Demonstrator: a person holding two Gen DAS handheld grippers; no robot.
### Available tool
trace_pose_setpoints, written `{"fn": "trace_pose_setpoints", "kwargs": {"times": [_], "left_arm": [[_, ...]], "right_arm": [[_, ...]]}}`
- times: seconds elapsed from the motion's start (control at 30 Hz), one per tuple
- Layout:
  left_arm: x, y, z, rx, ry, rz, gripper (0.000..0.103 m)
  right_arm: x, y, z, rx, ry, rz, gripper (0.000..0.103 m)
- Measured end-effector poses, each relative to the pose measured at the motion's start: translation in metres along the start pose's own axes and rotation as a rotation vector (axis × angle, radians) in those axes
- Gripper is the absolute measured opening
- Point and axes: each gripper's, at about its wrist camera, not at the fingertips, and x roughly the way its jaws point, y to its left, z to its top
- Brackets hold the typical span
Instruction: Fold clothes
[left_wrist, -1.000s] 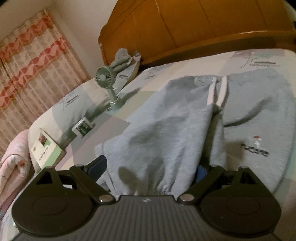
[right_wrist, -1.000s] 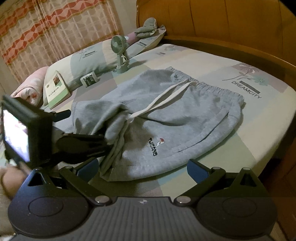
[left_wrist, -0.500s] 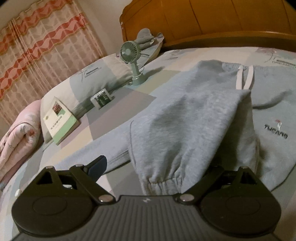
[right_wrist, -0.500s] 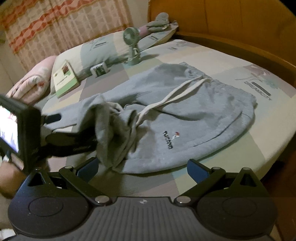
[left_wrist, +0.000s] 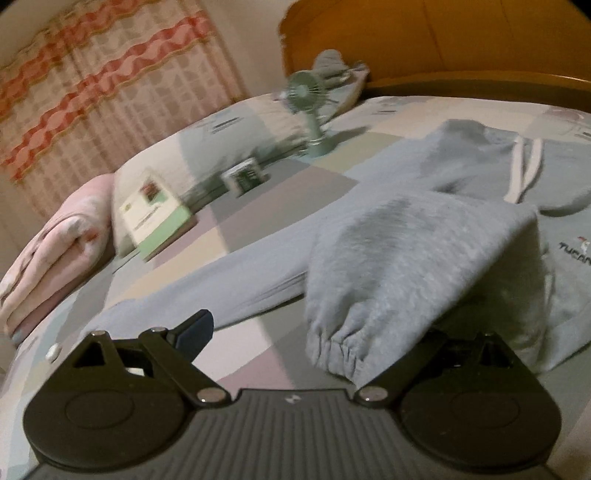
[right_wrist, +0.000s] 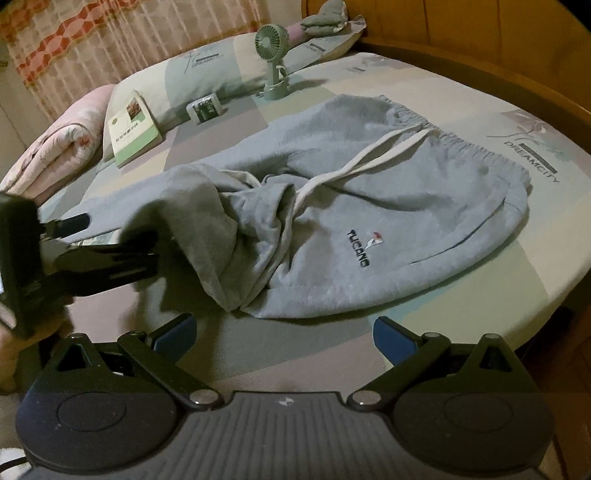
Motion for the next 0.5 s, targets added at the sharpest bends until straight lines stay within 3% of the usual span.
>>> {"fn": "trace_pose_setpoints", "kwargs": {"times": [0.23, 0.37, 0.5], "left_arm": [[0.008, -0.008, 0.006, -0.008, -0.042, -0.058, 0.093], [0.001, -0.008, 0.008, -0.031, -0.103, -0.049, 0.091], [-0.001, 0.005, 0.000, -0.059, -0.079, -0.028, 0.090]], "right_arm": [[-0.006, 0.013, -0.003, -0.030, -0.004, -0.008, 0.103], [-0.014, 0.014, -0.006, -0.027, -0.016, -0.029, 0.103], [-0.014, 0.012, -0.007, -0.012, -0.014, -0.035, 0.103]]}}
